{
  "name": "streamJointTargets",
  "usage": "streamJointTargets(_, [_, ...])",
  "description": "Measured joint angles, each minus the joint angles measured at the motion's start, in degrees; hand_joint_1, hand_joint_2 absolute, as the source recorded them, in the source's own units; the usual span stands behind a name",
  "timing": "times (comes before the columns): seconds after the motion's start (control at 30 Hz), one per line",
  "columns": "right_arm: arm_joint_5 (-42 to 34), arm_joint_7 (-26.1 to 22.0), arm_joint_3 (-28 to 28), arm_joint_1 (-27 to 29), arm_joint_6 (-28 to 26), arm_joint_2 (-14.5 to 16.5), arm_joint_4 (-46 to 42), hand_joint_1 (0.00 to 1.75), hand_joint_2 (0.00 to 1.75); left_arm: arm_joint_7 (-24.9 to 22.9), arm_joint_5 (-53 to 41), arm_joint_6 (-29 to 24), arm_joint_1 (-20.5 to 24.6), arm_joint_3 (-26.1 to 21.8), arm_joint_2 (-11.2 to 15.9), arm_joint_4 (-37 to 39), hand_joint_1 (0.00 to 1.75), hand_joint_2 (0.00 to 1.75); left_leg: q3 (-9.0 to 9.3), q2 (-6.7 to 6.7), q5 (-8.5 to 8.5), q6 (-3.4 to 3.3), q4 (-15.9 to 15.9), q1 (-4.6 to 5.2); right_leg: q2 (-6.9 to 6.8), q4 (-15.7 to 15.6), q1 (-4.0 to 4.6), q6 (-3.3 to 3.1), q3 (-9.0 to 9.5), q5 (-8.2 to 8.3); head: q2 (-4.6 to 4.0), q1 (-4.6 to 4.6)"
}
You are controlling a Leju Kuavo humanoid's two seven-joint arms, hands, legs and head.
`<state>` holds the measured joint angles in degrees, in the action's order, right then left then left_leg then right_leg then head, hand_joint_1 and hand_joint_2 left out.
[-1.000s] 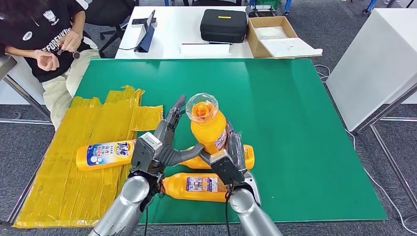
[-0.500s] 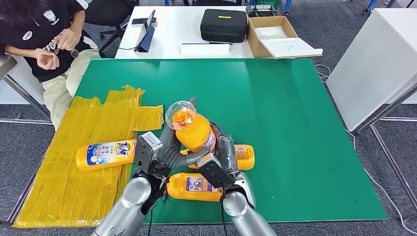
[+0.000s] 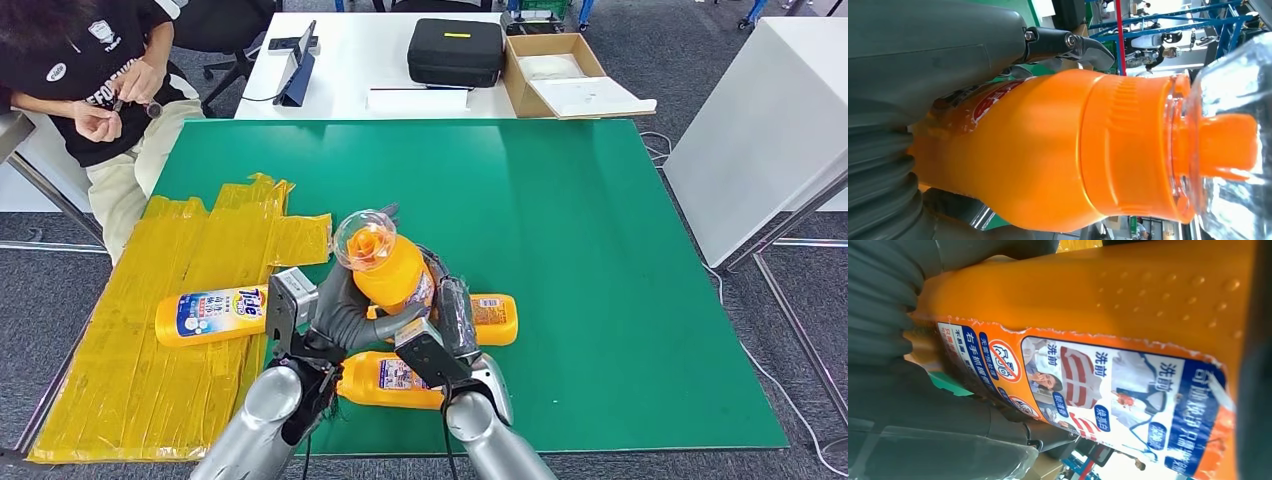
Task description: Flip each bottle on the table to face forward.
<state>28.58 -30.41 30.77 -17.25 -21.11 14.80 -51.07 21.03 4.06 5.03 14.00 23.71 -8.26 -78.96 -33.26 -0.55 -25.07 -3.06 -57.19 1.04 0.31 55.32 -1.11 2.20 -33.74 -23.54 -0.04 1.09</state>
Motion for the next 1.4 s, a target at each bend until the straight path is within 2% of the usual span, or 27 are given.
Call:
streamJointTargets(0.23, [0.24,-0.13,0.35,-0.24,-0.52,0.23,0.33,1.75,1.75,-0.18,0.12,0.17,-0.23,0.01,0.18,-0.72,0.0,1.75,0.0,0.0,0.0,0.0,0.0,0.0,0.0,0.0,0.0,0.0,-0.01,0.0,0.0,0.0])
streamJointTargets(0.27, [0.26,-0.12,0.46,-0.28,-0.6,0.24,0.36,1.75,1.75,-0.22,0.14,0.25,-0.24,0.01,0.19,-0.83,0.28,1.75,0.0,0.0,0.0,0.0,0.0,0.0,0.0,0.0,0.0,0.0,-0.02,0.0,0.0,0.0])
streamJointTargets(0.37, [0.27,-0.09,0.63,-0.37,-0.66,0.24,0.4,1.75,1.75,-0.3,0.16,0.39,-0.28,0.05,0.25,-1.02,1.59,1.75,0.0,0.01,0.0,0.0,0.0,0.0,0.0,0.0,0.0,0.0,-0.02,0.0,0.0,0.01])
streamJointTargets(0.4, [0.27,-0.05,0.63,-0.39,-0.67,0.24,0.42,1.75,1.75,-0.31,0.17,0.45,-0.31,0.08,0.26,-1.08,1.75,1.75,0.0,0.01,0.0,0.0,0.0,0.0,0.0,0.0,0.0,0.0,-0.02,0.0,0.0,0.01])
streamJointTargets(1.33, [0.3,0.15,0.66,-0.57,-1.61,0.28,0.56,1.75,1.75,0.27,1.46,0.85,-0.38,0.14,0.31,-1.43,1.75,1.75,0.0,0.01,0.0,0.0,0.0,0.0,0.0,0.0,0.0,0.0,-0.02,0.0,-0.01,0.0])
streamJointTargets(1.4, [0.45,0.14,0.66,-0.56,-1.62,0.28,0.52,0.89,1.75,0.48,1.74,0.92,-0.43,0.05,0.31,-1.43,1.75,1.75,0.0,0.01,0.0,0.0,0.0,0.0,0.01,0.0,0.0,0.0,-0.02,0.0,0.0,0.0])
